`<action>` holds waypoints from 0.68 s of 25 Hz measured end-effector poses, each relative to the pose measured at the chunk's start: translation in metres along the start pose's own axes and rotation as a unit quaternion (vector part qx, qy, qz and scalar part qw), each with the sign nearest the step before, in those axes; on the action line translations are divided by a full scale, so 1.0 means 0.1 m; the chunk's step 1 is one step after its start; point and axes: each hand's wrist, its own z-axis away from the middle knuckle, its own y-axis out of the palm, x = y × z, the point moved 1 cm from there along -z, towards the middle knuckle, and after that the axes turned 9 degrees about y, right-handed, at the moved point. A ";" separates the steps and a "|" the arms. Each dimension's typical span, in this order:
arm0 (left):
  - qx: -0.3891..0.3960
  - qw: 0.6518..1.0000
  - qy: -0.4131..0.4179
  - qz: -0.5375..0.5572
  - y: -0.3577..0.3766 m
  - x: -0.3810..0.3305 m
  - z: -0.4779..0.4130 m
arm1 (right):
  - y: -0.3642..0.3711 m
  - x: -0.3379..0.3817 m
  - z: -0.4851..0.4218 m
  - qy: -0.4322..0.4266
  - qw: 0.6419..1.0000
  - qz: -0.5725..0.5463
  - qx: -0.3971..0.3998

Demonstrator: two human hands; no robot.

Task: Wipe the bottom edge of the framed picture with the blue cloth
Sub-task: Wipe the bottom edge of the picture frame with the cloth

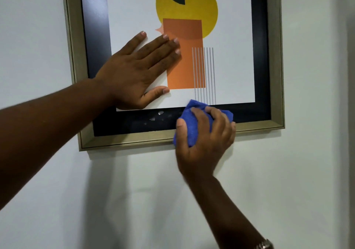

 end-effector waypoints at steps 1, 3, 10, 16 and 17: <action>-0.002 1.000 0.002 0.002 0.00 0.00 0.00 | 0.01 0.03 0.07 -0.046 0.999 0.004 0.016; -0.005 1.000 0.004 0.004 0.02 0.01 0.00 | -0.01 -0.05 0.16 -0.099 0.995 -0.003 0.023; -0.005 1.000 -0.001 0.007 0.01 0.01 0.02 | 0.09 0.13 0.26 -0.092 0.996 -0.011 0.002; -0.014 1.000 0.008 0.004 0.01 0.05 0.02 | 0.17 0.32 0.29 -0.032 0.999 -0.033 -0.008; -0.014 1.000 0.014 0.002 0.01 0.06 0.03 | 0.13 0.24 0.33 -0.083 0.996 -0.034 0.005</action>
